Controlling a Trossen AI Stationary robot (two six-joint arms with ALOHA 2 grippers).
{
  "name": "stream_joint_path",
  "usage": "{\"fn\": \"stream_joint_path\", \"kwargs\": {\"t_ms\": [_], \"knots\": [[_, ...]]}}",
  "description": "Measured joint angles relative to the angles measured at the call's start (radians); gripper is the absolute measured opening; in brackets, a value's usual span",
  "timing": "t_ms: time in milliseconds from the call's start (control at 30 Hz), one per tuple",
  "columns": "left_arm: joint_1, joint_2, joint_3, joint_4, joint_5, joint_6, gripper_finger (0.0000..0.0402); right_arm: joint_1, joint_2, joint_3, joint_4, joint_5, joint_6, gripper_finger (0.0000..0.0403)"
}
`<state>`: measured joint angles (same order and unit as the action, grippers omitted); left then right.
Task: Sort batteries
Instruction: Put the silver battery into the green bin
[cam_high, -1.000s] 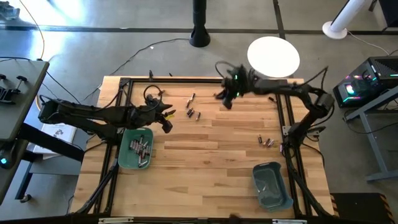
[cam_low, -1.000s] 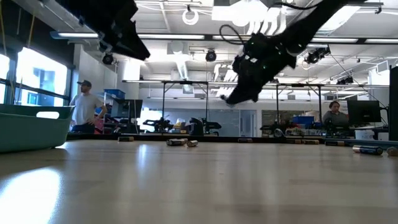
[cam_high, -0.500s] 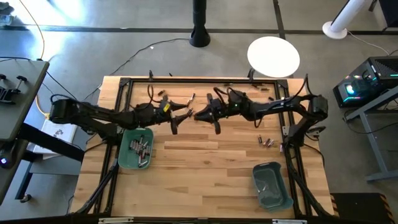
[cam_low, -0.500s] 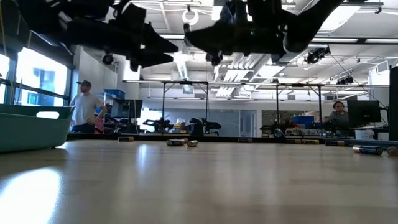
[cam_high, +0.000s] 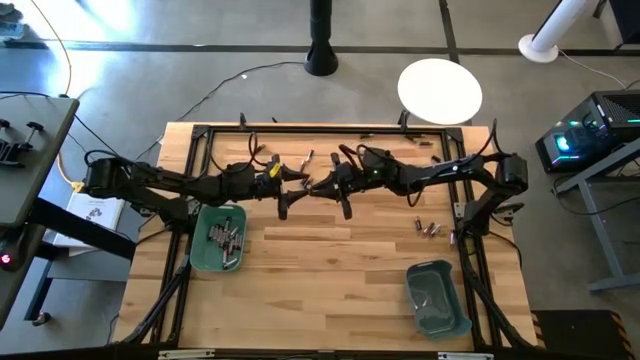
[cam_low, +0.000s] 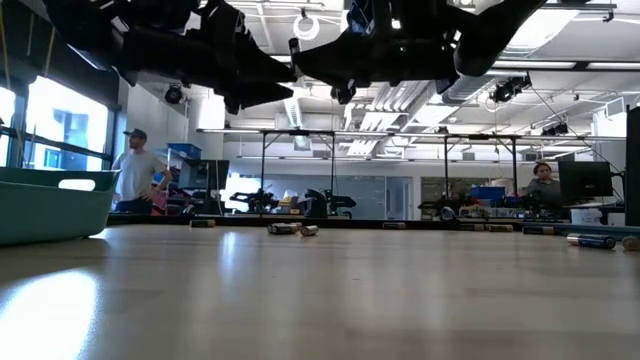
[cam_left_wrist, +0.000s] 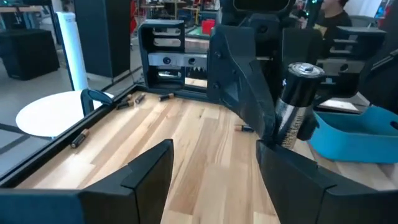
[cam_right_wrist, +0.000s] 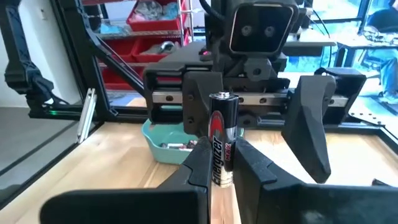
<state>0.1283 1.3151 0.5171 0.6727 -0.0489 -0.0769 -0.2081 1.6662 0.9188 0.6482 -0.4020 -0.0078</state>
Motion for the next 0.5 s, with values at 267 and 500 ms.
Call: {"fn": "stream_joint_path", "kwargs": {"t_ms": [267,500], "knots": [[-0.001,-0.003,0.0,-0.022,0.015,0.023,0.0227,-0.005,-0.091,-0.001,-0.177,0.136,-0.063,0.0021],[0.017,-0.003,0.0,0.042,0.006,0.023,0.0227,0.015,-0.031,-0.001,-0.157,0.208,-0.079,0.0021]]}}
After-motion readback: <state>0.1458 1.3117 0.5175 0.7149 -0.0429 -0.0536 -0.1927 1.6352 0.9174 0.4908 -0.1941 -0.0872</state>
